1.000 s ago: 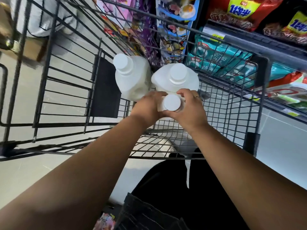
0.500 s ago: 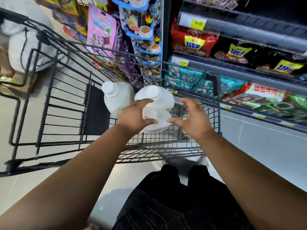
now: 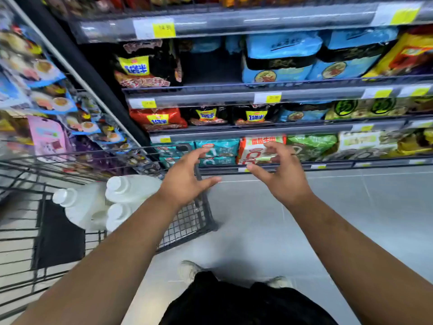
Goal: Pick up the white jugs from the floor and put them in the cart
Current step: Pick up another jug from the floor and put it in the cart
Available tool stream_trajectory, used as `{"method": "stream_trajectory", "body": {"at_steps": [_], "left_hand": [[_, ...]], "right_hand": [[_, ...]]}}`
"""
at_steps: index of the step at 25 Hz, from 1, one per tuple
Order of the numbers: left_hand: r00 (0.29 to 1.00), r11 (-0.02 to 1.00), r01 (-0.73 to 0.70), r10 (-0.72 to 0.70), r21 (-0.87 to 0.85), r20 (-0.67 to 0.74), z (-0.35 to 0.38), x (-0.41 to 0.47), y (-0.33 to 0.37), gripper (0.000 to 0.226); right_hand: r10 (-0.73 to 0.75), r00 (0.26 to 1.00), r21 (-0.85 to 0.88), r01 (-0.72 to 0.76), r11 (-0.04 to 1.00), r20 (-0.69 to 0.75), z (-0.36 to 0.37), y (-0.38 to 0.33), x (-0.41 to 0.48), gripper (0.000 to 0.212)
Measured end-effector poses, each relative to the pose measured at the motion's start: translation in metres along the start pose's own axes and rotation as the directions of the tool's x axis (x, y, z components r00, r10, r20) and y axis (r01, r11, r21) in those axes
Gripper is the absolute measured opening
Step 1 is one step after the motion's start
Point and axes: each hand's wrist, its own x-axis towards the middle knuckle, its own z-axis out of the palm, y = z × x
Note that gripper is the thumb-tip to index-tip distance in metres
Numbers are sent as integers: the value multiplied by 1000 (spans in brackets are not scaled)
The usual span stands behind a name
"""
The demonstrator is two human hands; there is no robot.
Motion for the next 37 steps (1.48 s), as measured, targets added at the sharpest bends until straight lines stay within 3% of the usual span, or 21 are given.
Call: {"method": "stream_trajectory", "body": {"at_steps": [5, 11, 20, 25, 32, 37], "left_hand": [[985, 985, -152, 159, -87, 75, 99, 37, 150, 74], [897, 934, -320, 353, -160, 266, 227, 70, 317, 78], [632, 812, -523, 573, -258, 523, 404, 126, 513, 70], [490, 829, -388, 556, -403, 672, 500, 161, 612, 62], [307, 811, -444, 536, -380, 786, 610, 185, 722, 62], [188, 761, -507, 556, -405, 810, 713, 152, 802, 54]], "right_hand": [[102, 973, 45, -95, 994, -207, -152, 83, -15, 56], [254, 852, 117, -226, 967, -458, -321, 172, -61, 45], [465, 552, 278, -391, 878, -692, -477, 283, -98, 50], [548, 351, 379, -446, 811, -759, -546, 340, -84, 49], [631, 100, 546, -409, 731, -769, -629, 414, -81, 50], [645, -35, 602, -400, 691, -763, -698, 486, -127, 49]]}}
